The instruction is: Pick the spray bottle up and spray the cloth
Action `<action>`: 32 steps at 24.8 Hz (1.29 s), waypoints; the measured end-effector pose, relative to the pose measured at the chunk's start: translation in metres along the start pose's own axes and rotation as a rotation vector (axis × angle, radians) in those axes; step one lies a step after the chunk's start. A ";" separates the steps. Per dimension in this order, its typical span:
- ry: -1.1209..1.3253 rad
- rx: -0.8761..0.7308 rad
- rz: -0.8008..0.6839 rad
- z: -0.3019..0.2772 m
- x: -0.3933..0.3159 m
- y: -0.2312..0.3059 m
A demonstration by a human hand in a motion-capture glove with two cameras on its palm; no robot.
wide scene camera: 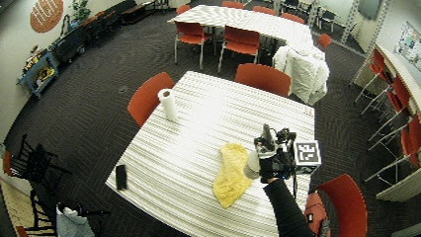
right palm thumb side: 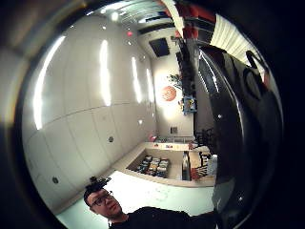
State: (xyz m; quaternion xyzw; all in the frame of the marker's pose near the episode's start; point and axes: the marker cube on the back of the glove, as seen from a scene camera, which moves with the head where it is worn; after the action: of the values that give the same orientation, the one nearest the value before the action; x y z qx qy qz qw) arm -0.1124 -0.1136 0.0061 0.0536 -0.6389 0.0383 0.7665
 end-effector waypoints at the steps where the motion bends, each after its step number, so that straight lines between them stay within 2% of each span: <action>1: 0.007 -0.010 0.007 0.002 0.004 -0.003; 5: 0.036 -0.037 0.088 0.006 0.018 -0.009; 10: 0.102 -0.092 0.268 0.007 0.050 -0.029; 17: 0.259 -0.198 0.619 0.014 0.111 -0.048; 23: 0.366 -0.416 1.005 0.014 0.166 -0.011; 32: 0.418 -0.462 1.165 0.012 0.213 0.000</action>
State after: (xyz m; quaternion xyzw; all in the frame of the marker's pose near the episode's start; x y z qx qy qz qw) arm -0.0853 -0.1168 0.2180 -0.4754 -0.3931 0.3181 0.7199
